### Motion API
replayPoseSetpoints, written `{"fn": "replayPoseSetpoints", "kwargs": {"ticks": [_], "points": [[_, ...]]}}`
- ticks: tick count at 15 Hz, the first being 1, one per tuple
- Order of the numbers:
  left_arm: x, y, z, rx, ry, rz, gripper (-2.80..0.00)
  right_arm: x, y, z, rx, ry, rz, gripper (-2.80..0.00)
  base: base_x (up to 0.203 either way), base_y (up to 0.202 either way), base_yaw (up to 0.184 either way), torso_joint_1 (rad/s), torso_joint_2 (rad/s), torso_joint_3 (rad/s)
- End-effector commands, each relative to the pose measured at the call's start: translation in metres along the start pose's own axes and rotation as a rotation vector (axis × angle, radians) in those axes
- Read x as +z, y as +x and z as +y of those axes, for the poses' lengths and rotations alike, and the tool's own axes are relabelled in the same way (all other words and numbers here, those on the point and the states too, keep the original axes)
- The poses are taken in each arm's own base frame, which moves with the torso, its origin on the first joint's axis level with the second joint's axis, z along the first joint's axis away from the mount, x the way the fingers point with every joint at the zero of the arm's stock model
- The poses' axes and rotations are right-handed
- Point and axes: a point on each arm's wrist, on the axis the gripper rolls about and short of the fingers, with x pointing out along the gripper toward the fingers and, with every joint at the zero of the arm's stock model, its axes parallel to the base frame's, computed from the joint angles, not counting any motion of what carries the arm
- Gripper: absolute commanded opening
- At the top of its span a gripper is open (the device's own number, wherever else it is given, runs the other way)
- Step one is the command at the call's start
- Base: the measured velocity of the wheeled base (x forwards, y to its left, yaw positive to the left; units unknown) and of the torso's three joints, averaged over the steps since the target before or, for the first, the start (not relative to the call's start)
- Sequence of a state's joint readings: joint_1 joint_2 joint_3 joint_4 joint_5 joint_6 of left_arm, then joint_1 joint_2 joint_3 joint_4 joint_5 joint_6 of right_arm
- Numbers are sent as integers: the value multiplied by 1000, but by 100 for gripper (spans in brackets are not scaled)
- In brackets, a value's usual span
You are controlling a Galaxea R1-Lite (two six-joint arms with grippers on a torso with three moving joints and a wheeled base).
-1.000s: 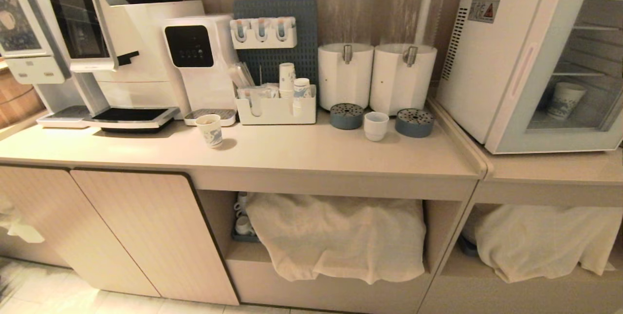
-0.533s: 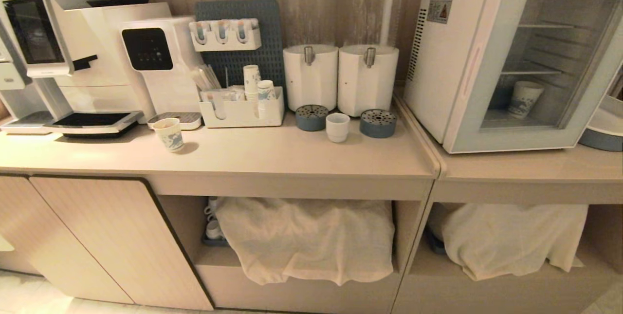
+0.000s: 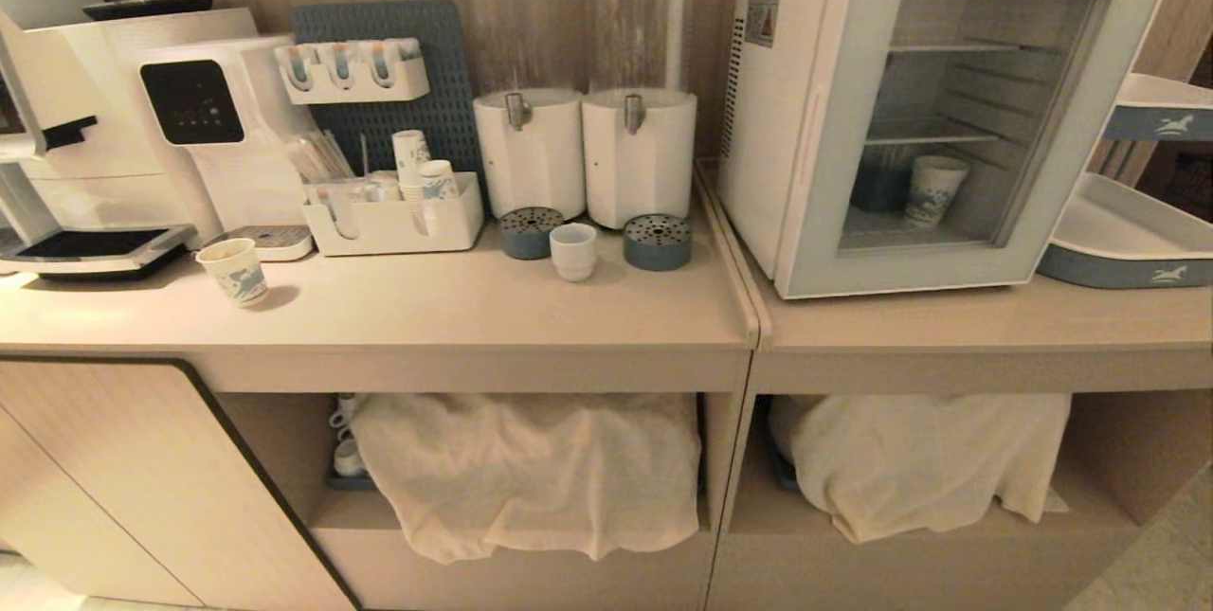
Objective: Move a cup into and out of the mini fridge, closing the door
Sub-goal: Open the freezer door
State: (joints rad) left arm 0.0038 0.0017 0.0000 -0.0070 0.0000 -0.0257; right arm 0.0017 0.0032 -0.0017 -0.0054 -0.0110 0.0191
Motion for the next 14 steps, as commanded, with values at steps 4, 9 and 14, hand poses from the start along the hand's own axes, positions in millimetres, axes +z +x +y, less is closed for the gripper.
{"fn": "replayPoseSetpoints", "kwargs": {"ticks": [4, 9, 14], "points": [[0, 0, 0, 1, 0, -1, -280, 0, 0, 0, 0, -1, 0, -280, 0, -201, -9, 2, 5, 3], [0, 0, 0, -1, 0, -1, -280, 0, 0, 0, 0, 0, 0, -280, 0, -192, -12, 0, 1, 1], [0, 0, 0, 1, 0, -1, -280, 0, 0, 0, 0, 0, 0, -280, 0, -195, -7, 1, 2, 1]]}}
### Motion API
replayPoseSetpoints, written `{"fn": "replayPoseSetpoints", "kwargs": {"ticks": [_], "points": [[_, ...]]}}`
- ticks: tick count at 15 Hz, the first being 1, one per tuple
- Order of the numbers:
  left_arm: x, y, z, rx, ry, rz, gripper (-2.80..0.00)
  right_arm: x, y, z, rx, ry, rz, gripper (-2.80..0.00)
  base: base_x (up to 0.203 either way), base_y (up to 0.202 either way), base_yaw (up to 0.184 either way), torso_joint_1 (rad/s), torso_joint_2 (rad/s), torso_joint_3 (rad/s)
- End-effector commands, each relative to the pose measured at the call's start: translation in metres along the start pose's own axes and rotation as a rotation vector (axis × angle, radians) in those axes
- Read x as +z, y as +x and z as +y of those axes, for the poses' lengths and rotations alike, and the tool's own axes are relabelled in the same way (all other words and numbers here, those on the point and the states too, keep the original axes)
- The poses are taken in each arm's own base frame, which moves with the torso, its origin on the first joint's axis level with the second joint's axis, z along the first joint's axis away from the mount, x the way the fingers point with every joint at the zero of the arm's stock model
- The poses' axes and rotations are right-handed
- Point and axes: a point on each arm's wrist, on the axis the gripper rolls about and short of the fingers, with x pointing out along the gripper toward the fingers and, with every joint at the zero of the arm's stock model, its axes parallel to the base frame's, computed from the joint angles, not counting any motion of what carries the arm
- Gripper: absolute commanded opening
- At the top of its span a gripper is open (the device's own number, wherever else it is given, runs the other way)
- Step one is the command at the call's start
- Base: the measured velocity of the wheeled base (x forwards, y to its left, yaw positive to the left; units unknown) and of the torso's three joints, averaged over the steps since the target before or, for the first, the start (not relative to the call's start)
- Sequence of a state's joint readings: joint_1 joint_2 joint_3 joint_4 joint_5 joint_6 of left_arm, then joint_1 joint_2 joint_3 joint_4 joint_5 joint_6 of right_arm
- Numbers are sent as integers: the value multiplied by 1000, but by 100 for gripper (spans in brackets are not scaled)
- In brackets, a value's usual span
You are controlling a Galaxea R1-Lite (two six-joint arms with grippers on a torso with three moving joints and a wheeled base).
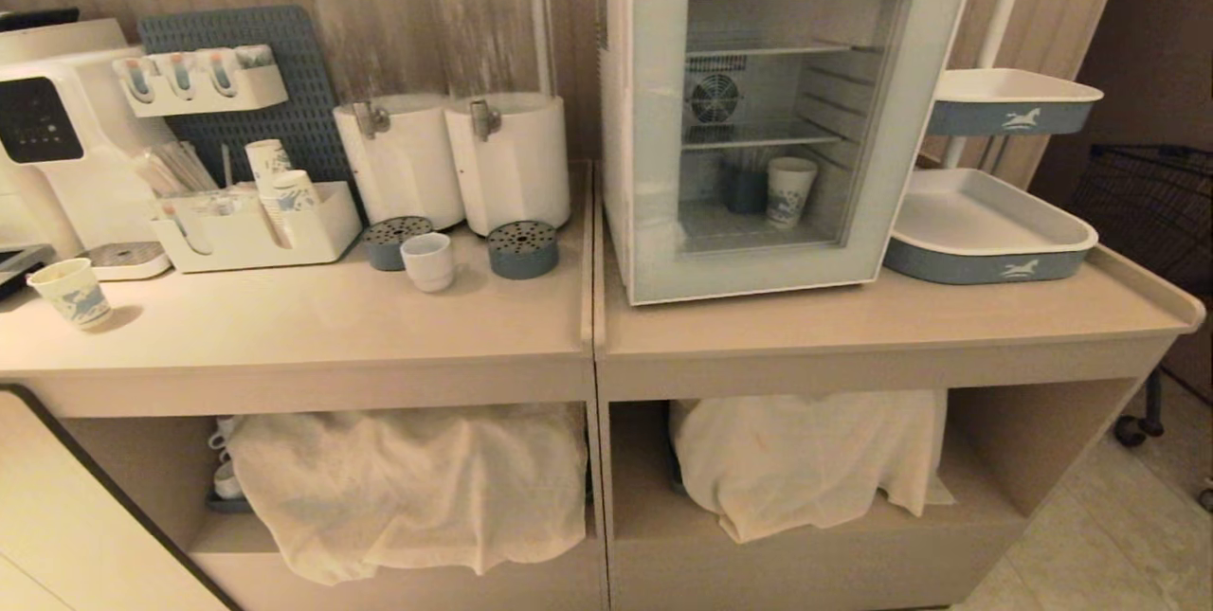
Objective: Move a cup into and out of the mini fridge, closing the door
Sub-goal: Open the freezer door
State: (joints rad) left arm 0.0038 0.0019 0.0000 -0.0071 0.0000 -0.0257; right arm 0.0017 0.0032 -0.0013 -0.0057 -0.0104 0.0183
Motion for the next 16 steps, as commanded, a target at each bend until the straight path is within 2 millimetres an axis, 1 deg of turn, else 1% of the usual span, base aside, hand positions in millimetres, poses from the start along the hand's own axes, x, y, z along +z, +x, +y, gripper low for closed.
{"fn": "replayPoseSetpoints", "kwargs": {"ticks": [1, 6, 8, 16], "points": [[0, 0, 0, 1, 0, -1, -280, 0, 0, 0, 0, 0, 0, -280, 0, -187, -5, -1, -2, 4], [0, 0, 0, 1, 0, 1, -280, 0, 0, 0, 0, 2, -1, -280, 0, -191, -10, 0, 3, 3], [0, 0, 0, 1, 0, 0, -280, 0, 0, 0, 0, 2, -1, -280, 0, -132, -14, 2, -1, 5], [0, 0, 0, 1, 0, 1, -280, 0, 0, 0, 0, 0, -1, -280, 0, 0, 0, 0, 0, 0]]}}
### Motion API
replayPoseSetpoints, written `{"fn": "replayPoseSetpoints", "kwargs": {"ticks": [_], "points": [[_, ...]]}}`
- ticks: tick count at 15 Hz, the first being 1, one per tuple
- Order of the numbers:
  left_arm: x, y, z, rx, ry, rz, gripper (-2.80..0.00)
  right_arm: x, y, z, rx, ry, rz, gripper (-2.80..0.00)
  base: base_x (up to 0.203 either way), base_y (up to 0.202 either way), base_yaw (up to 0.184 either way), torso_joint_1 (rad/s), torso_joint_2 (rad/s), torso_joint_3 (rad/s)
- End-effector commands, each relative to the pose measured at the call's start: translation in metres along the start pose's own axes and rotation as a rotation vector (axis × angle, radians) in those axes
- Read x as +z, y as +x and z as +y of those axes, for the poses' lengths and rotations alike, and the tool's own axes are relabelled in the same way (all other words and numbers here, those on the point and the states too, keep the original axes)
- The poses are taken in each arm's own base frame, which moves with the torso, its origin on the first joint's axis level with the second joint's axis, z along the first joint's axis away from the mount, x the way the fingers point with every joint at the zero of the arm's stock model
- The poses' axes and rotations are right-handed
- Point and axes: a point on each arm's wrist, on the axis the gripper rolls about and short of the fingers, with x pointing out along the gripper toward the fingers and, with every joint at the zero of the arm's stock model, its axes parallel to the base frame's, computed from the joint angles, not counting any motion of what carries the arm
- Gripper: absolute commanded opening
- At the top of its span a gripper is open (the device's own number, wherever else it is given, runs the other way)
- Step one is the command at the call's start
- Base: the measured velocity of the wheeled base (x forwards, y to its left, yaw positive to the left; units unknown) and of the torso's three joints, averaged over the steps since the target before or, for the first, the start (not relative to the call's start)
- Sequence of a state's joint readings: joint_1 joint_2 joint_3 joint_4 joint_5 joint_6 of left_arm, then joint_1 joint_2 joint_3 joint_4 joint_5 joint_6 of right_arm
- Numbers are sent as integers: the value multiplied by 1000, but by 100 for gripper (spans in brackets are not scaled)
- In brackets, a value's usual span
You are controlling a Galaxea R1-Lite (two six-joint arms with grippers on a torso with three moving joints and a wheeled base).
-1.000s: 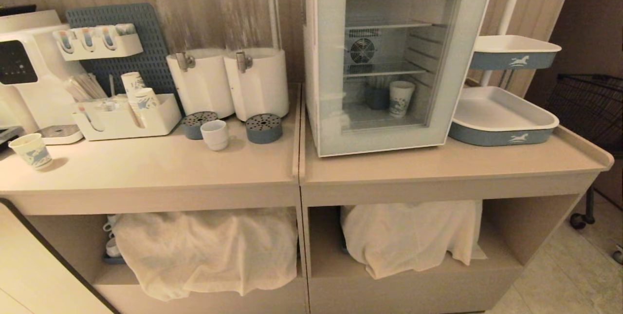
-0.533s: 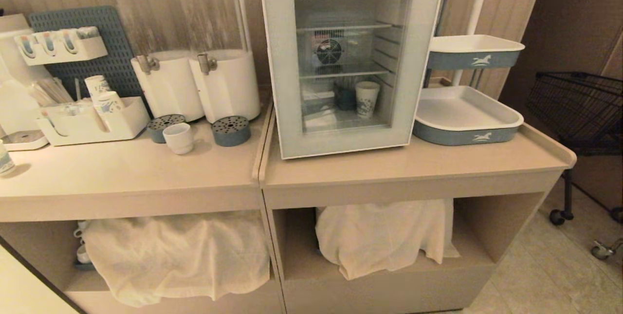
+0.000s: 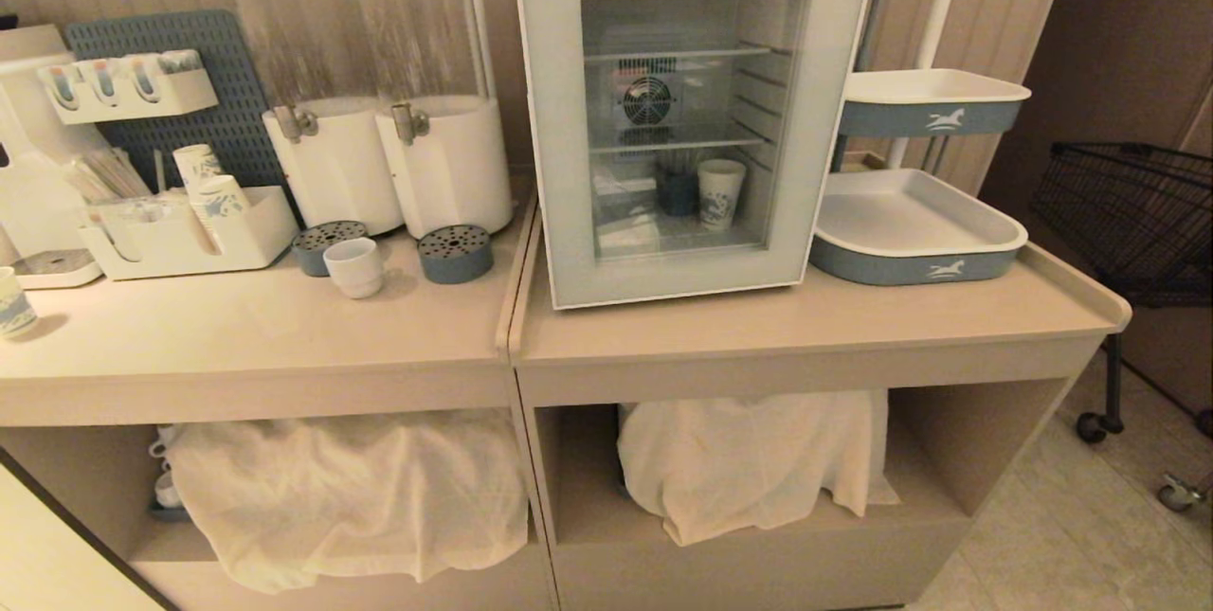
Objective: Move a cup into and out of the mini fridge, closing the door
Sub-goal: Open the freezer door
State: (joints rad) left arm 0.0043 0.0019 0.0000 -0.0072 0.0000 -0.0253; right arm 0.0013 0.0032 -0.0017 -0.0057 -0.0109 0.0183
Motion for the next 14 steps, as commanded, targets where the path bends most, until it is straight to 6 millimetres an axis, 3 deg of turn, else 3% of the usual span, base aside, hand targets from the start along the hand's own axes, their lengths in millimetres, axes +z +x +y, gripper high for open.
{"fn": "replayPoseSetpoints", "kwargs": {"ticks": [1, 5, 14], "points": [[0, 0, 0, 0, -1, 1, -280, 0, 0, 0, 0, 0, 0, -280, 0, 0, 0, 0, 0, 0], [0, 0, 0, 0, -1, 0, -280, 0, 0, 0, 0, 0, 1, -280, 17, 0, 0, 1, -1, 2], [0, 0, 0, 0, -1, 1, -280, 0, 0, 0, 0, 0, 0, -280, 176, 0, -2, 3, 4, 2]]}}
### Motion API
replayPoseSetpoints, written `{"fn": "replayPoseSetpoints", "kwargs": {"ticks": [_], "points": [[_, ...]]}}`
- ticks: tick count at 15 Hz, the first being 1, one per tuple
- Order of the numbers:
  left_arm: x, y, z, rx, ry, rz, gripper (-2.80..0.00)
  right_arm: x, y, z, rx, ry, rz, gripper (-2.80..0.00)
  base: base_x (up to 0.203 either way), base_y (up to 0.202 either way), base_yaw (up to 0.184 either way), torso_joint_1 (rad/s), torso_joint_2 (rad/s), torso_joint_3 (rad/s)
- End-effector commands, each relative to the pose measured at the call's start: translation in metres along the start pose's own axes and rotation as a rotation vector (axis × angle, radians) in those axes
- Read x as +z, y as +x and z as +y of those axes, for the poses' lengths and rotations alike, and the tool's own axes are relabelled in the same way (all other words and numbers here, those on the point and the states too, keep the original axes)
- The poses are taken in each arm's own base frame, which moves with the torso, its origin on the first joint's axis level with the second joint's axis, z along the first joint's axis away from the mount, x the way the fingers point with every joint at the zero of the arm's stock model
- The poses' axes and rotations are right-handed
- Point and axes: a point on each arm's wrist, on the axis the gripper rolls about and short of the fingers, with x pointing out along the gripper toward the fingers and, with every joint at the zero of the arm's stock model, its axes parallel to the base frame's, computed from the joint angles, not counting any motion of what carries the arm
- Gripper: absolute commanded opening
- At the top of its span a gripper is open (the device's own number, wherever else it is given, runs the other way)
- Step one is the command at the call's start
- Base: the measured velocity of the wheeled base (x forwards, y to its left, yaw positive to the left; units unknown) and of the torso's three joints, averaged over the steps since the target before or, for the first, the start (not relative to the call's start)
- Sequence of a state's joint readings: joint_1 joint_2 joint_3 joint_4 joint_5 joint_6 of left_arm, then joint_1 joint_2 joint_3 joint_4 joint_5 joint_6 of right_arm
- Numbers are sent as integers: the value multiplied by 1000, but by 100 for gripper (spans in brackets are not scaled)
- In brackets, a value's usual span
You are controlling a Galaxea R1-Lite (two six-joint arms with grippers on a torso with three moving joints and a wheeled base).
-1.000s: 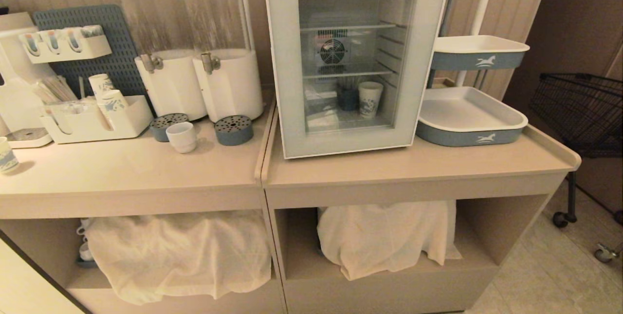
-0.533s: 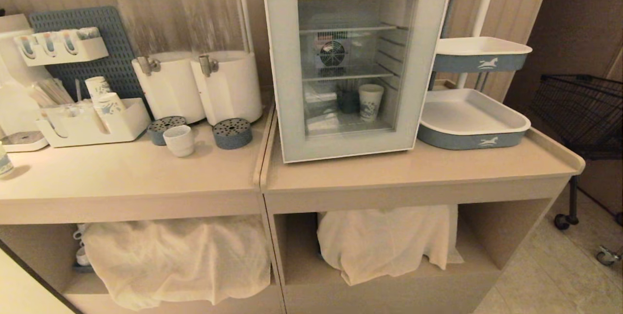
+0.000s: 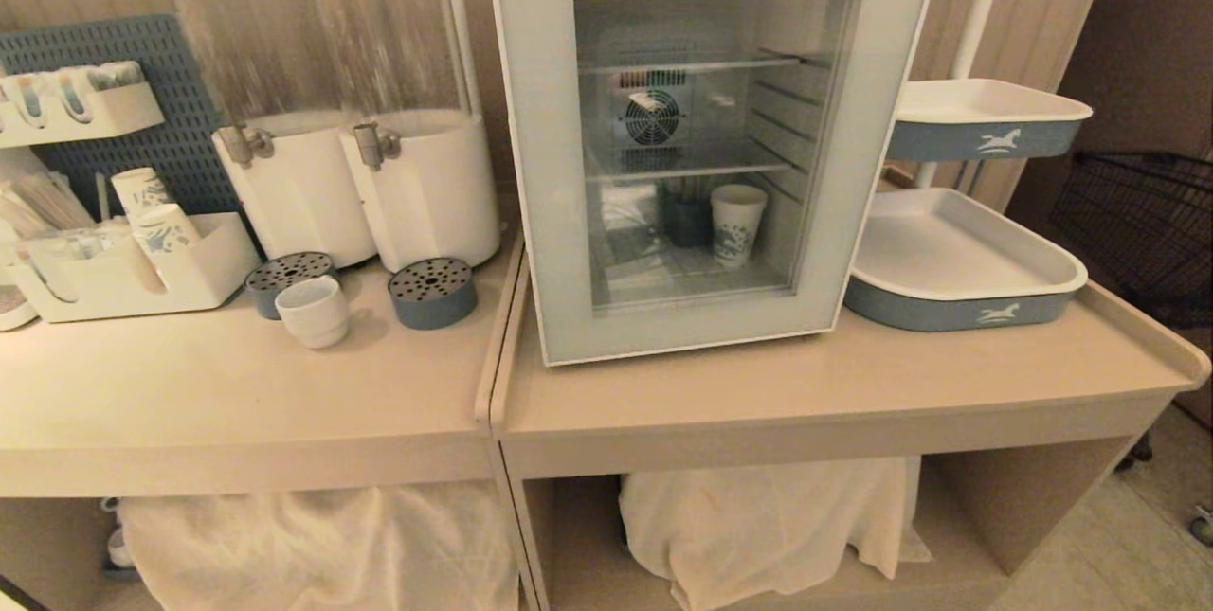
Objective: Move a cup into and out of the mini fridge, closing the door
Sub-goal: Open the freezer door
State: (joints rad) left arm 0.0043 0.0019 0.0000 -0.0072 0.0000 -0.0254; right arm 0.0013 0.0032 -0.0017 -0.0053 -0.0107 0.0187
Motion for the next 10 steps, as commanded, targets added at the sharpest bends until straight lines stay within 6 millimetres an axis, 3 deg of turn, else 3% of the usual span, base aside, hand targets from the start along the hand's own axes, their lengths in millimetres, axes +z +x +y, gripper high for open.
{"fn": "replayPoseSetpoints", "kwargs": {"ticks": [1, 6, 9, 10], "points": [[0, 0, 0, 0, -1, 0, -280, 0, 0, 0, 0, 0, -1, -280, 182, 0, -3, -1, 2, 2], [0, 0, 0, 0, 1, -1, -280, 0, 0, 0, 0, 0, 1, -280, 161, 0, -1, 1, 2, 2], [2, -1, 0, 6, 13, 1, -280, 0, 0, 0, 0, 0, 1, -280, 0, 0, 0, 0, 0, 0], [11, -4, 0, 11, 22, -29, -280, 0, 0, 0, 0, 0, 1, -280, 0, 0, 0, 0, 0, 0]]}}
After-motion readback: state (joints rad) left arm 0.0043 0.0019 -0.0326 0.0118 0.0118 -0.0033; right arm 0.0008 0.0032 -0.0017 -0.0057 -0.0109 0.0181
